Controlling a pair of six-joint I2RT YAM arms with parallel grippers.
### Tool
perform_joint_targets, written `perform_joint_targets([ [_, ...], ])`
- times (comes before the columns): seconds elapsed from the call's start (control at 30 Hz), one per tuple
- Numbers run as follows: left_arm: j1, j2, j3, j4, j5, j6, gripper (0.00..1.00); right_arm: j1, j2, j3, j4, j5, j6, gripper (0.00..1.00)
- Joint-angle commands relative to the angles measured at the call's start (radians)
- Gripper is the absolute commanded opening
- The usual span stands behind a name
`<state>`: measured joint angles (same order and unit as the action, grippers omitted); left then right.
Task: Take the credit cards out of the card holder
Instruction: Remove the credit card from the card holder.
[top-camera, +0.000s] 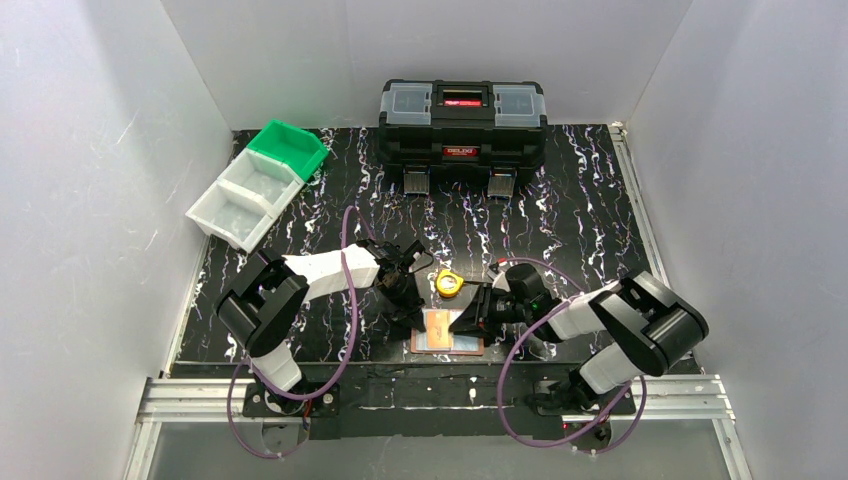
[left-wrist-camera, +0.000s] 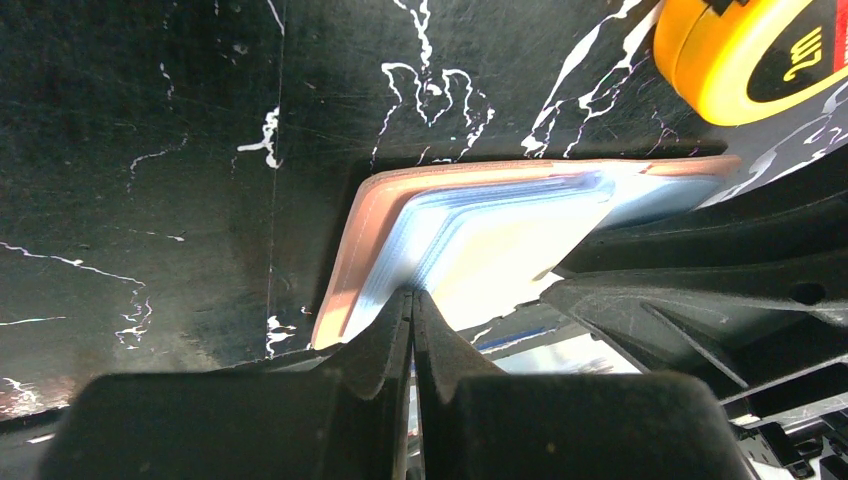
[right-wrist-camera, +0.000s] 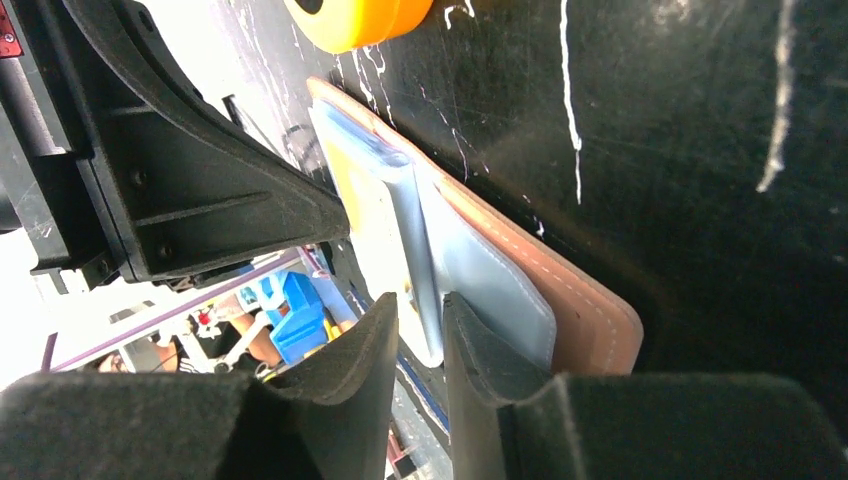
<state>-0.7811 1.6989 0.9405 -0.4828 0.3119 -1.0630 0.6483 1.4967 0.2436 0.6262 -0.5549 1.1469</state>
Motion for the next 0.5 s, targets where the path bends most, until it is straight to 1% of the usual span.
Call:
perform_joint_targets([
  [0.0,-0.005,0.106,-0.073,-0.059,-0.224,0.032,0.0,0.005,0.043,0.015,0.047,-0.008,0.001,0.3],
  [0.3,-0.006,0.114,-0.074,-0.055,-0.223,0.032,0.0,0.01,0.068,0.027,0.067,-0.013,0.01,0.26],
  [0.47,-0.006,0.119,-0.071,-0.054,-0.221,0.031,0.0,0.015,0.086,0.035,0.081,-0.019,0.016,0.26],
])
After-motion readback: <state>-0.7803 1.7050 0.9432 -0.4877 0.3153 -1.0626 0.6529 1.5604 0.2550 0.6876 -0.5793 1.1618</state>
